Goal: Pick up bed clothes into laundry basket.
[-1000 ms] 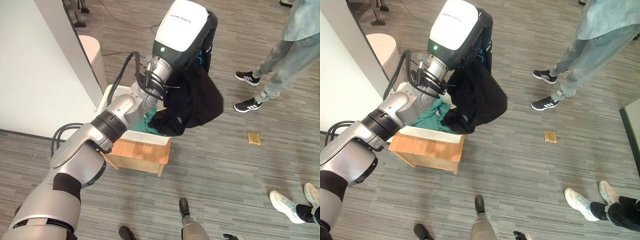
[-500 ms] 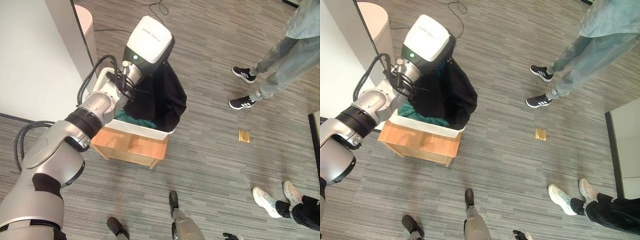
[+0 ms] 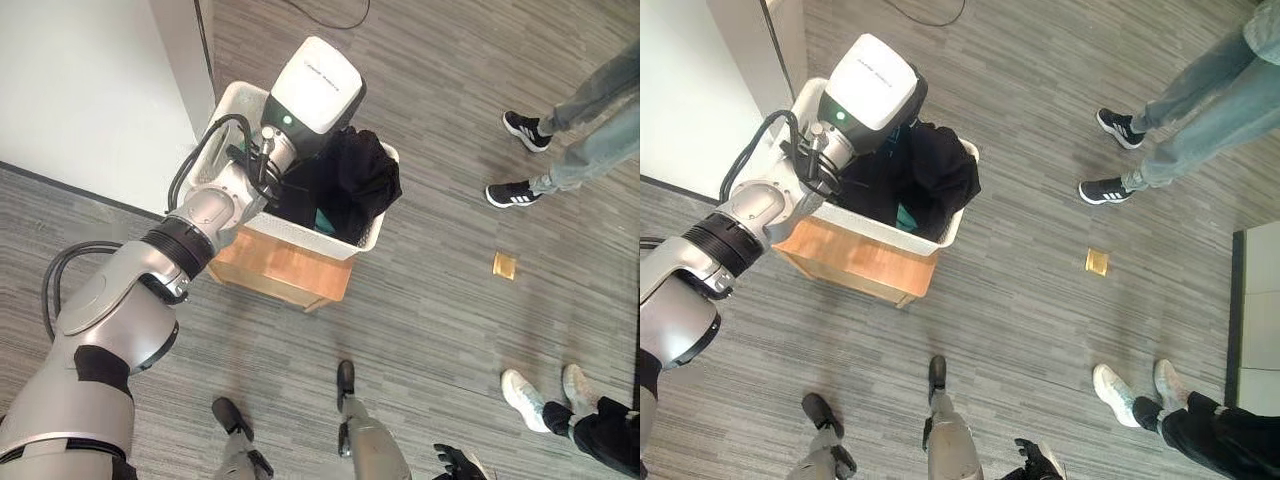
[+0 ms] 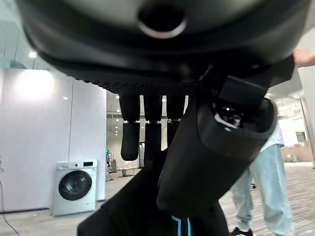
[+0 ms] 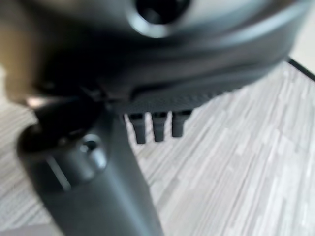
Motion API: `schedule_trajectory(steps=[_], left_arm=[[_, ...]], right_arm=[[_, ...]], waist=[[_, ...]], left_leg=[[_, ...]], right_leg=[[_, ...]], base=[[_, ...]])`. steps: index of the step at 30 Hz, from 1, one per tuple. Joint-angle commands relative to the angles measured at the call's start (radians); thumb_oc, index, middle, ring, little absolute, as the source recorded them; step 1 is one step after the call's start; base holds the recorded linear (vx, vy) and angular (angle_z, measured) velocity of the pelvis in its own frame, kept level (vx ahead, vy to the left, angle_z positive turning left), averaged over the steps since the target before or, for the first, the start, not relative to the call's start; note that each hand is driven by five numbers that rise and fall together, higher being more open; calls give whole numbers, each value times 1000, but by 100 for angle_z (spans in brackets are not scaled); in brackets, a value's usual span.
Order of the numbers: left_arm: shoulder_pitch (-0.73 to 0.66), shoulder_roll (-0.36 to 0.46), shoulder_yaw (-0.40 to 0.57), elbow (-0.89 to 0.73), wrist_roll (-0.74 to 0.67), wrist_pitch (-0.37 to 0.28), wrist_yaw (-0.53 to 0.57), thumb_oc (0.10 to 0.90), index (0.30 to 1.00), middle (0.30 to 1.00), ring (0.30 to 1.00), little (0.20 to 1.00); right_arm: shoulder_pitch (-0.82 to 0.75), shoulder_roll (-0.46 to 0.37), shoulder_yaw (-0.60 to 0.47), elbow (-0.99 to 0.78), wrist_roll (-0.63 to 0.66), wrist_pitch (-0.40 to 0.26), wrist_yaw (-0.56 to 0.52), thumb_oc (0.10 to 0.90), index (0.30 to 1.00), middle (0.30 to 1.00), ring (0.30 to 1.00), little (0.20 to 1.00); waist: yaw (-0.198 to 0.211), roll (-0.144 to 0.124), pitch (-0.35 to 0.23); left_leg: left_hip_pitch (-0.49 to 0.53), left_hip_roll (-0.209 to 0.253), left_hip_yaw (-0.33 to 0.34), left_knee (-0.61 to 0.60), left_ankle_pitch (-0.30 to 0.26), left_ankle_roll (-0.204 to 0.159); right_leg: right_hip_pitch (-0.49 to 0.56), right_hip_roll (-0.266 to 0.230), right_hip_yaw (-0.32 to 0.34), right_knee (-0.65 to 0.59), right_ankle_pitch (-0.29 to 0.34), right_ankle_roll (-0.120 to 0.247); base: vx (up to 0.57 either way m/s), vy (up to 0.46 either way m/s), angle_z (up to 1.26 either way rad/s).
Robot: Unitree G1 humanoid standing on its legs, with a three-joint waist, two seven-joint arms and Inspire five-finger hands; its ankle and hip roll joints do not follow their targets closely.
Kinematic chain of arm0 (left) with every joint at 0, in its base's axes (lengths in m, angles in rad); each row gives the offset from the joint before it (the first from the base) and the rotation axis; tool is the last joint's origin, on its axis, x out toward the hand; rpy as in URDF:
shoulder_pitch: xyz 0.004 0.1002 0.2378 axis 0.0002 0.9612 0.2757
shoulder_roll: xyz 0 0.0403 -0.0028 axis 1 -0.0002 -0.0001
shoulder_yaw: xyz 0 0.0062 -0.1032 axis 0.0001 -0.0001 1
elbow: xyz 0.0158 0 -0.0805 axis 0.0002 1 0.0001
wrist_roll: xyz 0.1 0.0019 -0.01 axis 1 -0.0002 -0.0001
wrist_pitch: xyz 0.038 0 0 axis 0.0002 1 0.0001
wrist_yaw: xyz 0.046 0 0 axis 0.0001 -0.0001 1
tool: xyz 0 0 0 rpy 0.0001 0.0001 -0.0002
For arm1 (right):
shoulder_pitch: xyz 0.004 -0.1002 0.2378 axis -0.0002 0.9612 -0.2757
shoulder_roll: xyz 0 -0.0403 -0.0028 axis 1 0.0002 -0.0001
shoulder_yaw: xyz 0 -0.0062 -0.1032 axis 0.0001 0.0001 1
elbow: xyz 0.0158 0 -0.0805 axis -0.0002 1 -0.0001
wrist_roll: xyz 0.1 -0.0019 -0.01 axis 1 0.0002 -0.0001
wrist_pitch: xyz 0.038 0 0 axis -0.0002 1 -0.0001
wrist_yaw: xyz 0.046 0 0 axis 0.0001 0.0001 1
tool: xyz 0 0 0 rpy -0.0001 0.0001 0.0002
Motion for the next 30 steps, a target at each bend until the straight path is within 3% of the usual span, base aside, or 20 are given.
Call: schedule_trajectory(steps=[1, 6, 12, 15, 16, 17, 18, 19, 20, 22, 26, 28, 30], left_arm=[[-114, -30, 199, -137, 13, 18, 149, 800, 900, 900, 900, 900], [5, -21, 279, -227, 14, 21, 164, 800, 900, 900, 900, 900], [174, -36, 338, -268, -41, -24, 150, 800, 900, 900, 900, 900], [338, -67, 404, -374, -160, -91, 135, 800, 900, 900, 900, 900], [341, -66, 407, -378, -161, -91, 133, 800, 900, 900, 900, 900], [398, -78, 423, -417, -184, -114, 120, 800, 900, 900, 900, 900], [508, -104, 450, -474, -243, -159, 94, 800, 900, 900, 900, 900], [509, -104, 451, -475, -243, -159, 93, 800, 900, 900, 900, 900], [609, -126, 453, -495, -271, -191, 63, 800, 900, 900, 900, 900], [675, -129, 458, -487, -282, -196, 41, 800, 900, 900, 900, 900], [786, -156, 476, -471, -344, -221, -7, 800, 900, 900, 900, 900], [913, -213, 505, -451, -498, -242, -84, 800, 900, 900, 900, 900], [975, -236, 516, -430, -556, -238, -127, 800, 900, 900, 900, 900]], right_arm=[[46, -64, -30, -24, 27, 8, -20, 800, 900, 900, 900, 900], [75, -35, -45, -39, 45, 2, -21, 800, 900, 900, 900, 900], [56, -11, -59, -36, 71, 12, -9, 800, 900, 900, 900, 900], [62, 16, -78, -28, 105, 18, 3, 800, 900, 900, 900, 900], [63, 15, -77, -28, 105, 18, 3, 800, 900, 900, 900, 900], [66, 25, -81, -23, 110, 18, 7, 800, 900, 900, 900, 900], [67, 38, -87, -11, 114, 24, 16, 800, 900, 900, 900, 900], [67, 38, -87, -11, 114, 24, 16, 800, 900, 900, 900, 900], [64, 56, -93, -5, 110, 33, 23, 800, 900, 900, 900, 900], [55, 57, -91, 4, 89, 49, 22, 800, 900, 900, 900, 900], [64, 64, -102, -2, 86, 50, 19, 800, 900, 900, 900, 900], [76, 74, -118, -3, 94, 57, 9, 800, 900, 900, 900, 900], [82, 77, -107, -15, 89, 55, 4, 800, 900, 900, 900, 900]], waist=[[15, 23, 23], [37, 29, 36], [65, 43, 25], [90, 60, 12], [90, 59, 11], [100, 64, 7], [122, 79, -1], [122, 80, -1], [144, 87, -21], [171, 98, -57], [189, 111, -101], [206, 127, -127], [210, 136, -138]], left_leg=[[-7, 59, -27, 2, -58, -28], [-3, 52, -29, 2, -62, -27], [25, 48, -46, 2, -69, -24], [64, 42, -74, 2, -64, -16], [61, 41, -73, 2, -59, -15], [74, 36, -77, 2, -59, -7], [99, 31, -92, 2, -53, 7], [98, 31, -91, 2, -53, 7], [124, 18, -109, 2, -59, 13], [141, 17, -109, 2, -49, 12], [170, 27, -113, 2, -36, -2], [176, 46, -136, 2, -8, -18], [181, 53, -144, 2, 4, -24]], right_leg=[[43, -31, -43, 18, 61, 99], [47, -40, -45, 16, 53, 99], [78, -41, -49, 22, 28, 99], [114, -22, -16, 76, -61, 99], [110, -23, -15, 78, -59, 99], [117, -8, 3, 124, -88, 99], [143, 30, 31, 187, -159, 89], [143, 30, 31, 187, -158, 89], [200, 53, 49, 178, -215, 69], [231, 55, 23, 156, -210, 55], [305, 69, -5, 93, -203, 44], [347, 90, -26, 70, -217, 24], [369, 100, -35, 55, -218, 18]], base=[[0, 0, 0], [-22, 10, 1], [4, -10, 2], [43, -29, 18], [-22, -7, 28], [-55, -4, 23], [-41, -4, 19], [-17, -32, 11], [-6, -61, 20], [-6, -76, 26], [-63, -150, 0], [-106, -164, 0], [-83, -145, 19]])
